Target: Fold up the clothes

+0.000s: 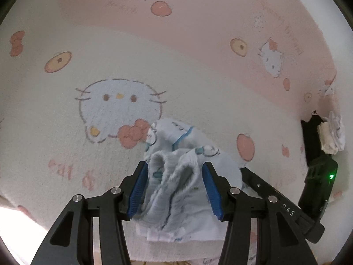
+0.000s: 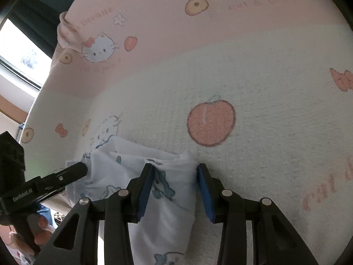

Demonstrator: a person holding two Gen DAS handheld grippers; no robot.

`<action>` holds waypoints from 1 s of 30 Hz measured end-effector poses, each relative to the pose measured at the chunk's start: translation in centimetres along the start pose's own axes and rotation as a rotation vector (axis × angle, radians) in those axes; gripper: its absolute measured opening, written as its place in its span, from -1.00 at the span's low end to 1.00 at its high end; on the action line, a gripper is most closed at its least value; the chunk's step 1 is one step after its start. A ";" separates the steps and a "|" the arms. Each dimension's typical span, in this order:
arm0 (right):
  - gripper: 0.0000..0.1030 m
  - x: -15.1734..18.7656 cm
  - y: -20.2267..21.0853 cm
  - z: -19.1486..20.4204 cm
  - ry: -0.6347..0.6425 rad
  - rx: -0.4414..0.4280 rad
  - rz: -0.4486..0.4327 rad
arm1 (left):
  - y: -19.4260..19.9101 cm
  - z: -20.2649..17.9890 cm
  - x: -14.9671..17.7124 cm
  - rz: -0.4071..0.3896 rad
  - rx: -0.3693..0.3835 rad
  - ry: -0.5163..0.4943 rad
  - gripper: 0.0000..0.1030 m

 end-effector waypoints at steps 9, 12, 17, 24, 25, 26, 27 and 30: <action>-0.77 -0.1 -0.1 -0.2 0.060 0.148 -0.065 | -0.6 1.1 -0.5 -0.020 0.000 0.008 -0.56; -0.77 -0.2 0.0 -0.3 0.072 0.179 -0.071 | -1.3 1.8 -1.0 0.000 0.024 0.005 -0.56; -0.73 -0.3 0.5 -0.5 0.052 0.158 -0.075 | -2.0 3.1 -1.3 0.036 0.114 0.072 -0.49; -0.45 1.5 2.8 -1.0 -0.063 0.038 -0.066 | 0.9 3.3 0.6 0.017 0.289 0.179 -0.10; -0.40 1.9 3.1 -1.0 -0.072 0.024 -0.061 | 1.2 3.3 1.0 0.018 0.285 0.185 -0.07; -0.39 2.3 3.4 -1.0 -0.082 0.011 -0.057 | 1.5 3.3 1.3 0.016 0.298 0.187 -0.06; -0.39 2.8 3.8 -1.0 -0.091 -0.002 -0.052 | 1.7 3.3 1.6 0.016 0.311 0.190 -0.06; -0.39 4.1 4.7 -1.1 -0.119 -0.041 -0.038 | 2.1 4.0 2.5 0.027 0.337 0.220 -0.06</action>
Point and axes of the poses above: each gripper's, at about its wrist camera, not at the fingertips, and y roughly against the way its jaws point, z to its left, x to its underside, the point moved 8 cm from there along -y, roughly the way its jaws point, and after that the axes turned 15 degrees about z, right-handed, at the moved point
